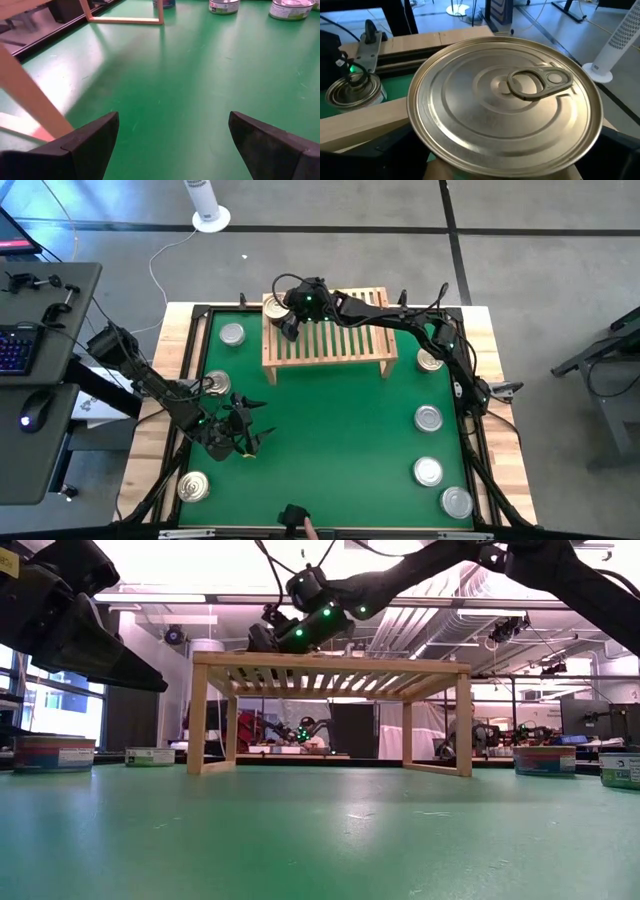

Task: Stack canned seafood by type on shelf
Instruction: Put the center blue tuna can on the shelf

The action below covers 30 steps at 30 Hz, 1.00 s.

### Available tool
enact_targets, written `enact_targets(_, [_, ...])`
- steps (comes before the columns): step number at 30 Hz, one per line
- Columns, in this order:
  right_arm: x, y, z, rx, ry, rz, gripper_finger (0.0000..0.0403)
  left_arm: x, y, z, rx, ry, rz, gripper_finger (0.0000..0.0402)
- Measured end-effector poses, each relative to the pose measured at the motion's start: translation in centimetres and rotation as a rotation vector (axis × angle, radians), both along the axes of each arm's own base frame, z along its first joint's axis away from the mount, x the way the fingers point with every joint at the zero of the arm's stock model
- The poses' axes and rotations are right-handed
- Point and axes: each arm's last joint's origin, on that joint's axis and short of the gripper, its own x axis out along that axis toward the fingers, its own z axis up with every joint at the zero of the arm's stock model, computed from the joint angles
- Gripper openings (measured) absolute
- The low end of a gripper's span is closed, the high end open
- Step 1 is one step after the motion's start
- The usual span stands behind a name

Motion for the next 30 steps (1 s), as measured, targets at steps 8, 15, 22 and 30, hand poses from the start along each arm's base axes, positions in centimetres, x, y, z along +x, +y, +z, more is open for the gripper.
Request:
enact_targets(8, [-0.07,-0.02,0.03,0.024,-0.002,-0.022,0.04,0.0,0.0,0.0,0.0,0.0,0.0,0.0365])
enact_targets(15, [0.03,-0.09,0.31,-0.046,-0.011,0.004,0.04,0.0,0.0,0.0,0.0,0.0,0.0,0.0365])
enact_targets(22, [0.09,-0.04,0.43,-0.093,-0.007,0.024,0.04,0.0,0.0,0.0,0.0,0.0,0.0,0.0365])
enact_targets(30, [0.13,-0.06,0.63,-0.084,-0.025,0.016,0.04,0.0,0.0,0.0,0.0,0.0,0.0,0.0365])
